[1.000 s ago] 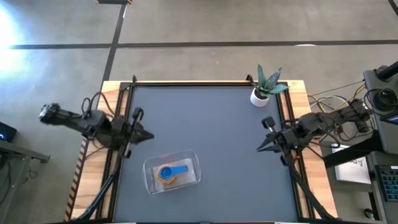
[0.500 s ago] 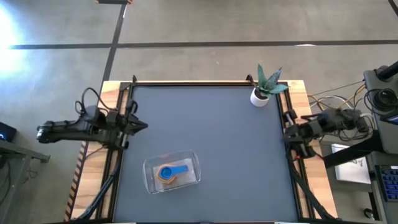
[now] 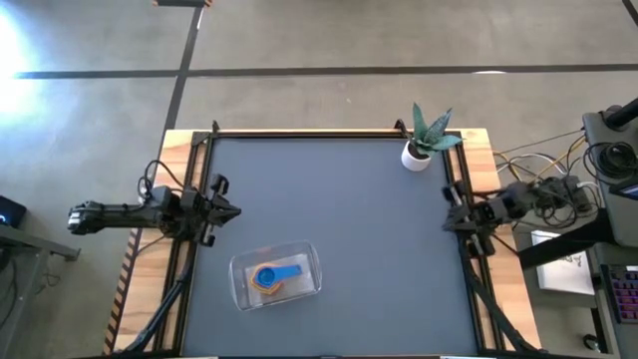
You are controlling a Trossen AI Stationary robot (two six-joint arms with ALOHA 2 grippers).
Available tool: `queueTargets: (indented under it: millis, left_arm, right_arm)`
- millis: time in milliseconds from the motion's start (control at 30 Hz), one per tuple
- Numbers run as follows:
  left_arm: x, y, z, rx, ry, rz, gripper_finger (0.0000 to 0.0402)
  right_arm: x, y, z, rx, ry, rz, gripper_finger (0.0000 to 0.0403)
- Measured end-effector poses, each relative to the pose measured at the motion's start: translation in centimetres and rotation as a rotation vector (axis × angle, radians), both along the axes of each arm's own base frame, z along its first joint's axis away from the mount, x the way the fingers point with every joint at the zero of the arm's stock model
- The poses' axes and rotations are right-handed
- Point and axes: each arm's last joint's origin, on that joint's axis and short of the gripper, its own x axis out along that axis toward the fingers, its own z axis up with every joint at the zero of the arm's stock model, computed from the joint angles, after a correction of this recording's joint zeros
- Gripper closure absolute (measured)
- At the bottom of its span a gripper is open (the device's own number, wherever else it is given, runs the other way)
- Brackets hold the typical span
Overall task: Nest measuring cups in basket
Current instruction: Return to Home Position
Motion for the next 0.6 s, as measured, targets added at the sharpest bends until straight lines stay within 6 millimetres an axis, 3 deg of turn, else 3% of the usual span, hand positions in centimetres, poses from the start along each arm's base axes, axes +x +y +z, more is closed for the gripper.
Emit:
queueTargets:
  millis: [367, 600]
  left_arm:
    - [0.2, 0.0, -0.8, 0.076, 0.058, 0.027, 0.0401]
    - [0.4, 0.0, -1.5, 0.098, 0.135, 0.030, 0.0401]
  right_arm:
    - [1.6, 0.6, -4.9, 0.058, -0.026, 0.018, 0.0394]
    - [1.8, 0.7, -5.4, 0.061, 0.038, 0.033, 0.0394]
